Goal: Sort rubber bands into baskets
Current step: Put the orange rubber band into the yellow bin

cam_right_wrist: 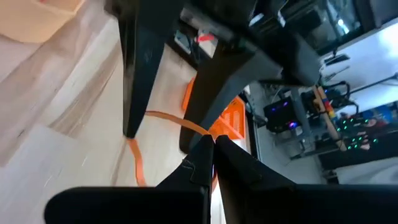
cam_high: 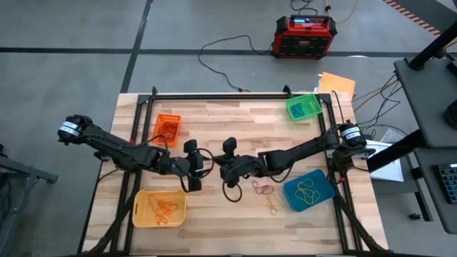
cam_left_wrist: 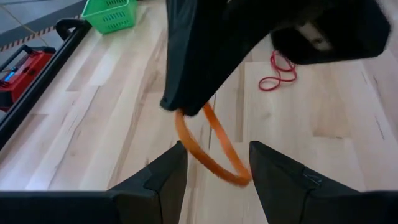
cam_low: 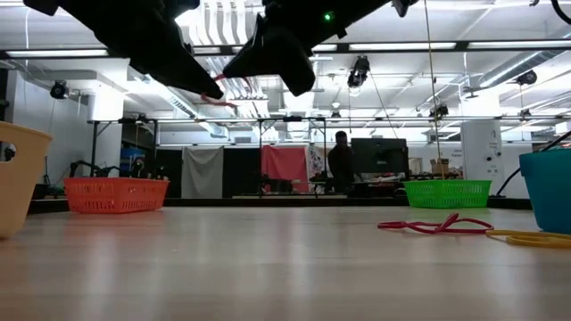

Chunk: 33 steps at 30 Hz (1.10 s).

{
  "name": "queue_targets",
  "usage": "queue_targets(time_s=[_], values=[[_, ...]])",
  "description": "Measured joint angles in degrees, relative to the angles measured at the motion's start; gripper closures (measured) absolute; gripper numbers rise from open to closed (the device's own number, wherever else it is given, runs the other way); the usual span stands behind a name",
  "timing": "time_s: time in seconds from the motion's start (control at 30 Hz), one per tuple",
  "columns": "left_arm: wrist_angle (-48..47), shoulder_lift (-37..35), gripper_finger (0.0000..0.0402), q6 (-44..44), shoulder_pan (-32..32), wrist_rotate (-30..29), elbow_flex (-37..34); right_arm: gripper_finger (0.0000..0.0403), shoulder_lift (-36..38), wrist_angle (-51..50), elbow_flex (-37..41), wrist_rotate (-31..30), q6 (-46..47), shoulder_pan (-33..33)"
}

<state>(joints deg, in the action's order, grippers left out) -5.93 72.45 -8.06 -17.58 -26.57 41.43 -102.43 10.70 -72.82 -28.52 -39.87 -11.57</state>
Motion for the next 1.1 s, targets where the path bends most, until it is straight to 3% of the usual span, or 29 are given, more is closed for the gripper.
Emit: queue_targets(time_s=[0.17,0.4,0.5,0.63,0.83,1.1], values=[[0.0,0.1,0.0270,0.0,0.0,0.0,-0.3,0.0394,0.0,1.7,0.0,0.0,-1.8,0.3],[-1.3,0.0,0.0391,-1.1,0.0,0.0,-0.3,0.0394,0.0,1.6,0.0,0.5,-1.9,0.9],[-2.0,0.0,0.0393,-2.1,0.0,0.0,-0.3,0.0394,0.0,1.8,0.0,3.5,1.5,1.4],[-2.2,-0.1,0.0400,-3.2,0.0,0.0,-0.3,0.0384,0.0,1.1,0.0,12.3,9.2,3.4],[-5.9,-0.4,0.0401,-4.5,-0.1,0.7,0.2,0.0335,0.0,-0.1,0.0,18.9,16.4,6.6],[-25.2,-0.6,0.0401,-9.1,-1.6,12.3,6.9,0.0265,3.2,-3.8,0.0,29.4,20.8,10.3]])
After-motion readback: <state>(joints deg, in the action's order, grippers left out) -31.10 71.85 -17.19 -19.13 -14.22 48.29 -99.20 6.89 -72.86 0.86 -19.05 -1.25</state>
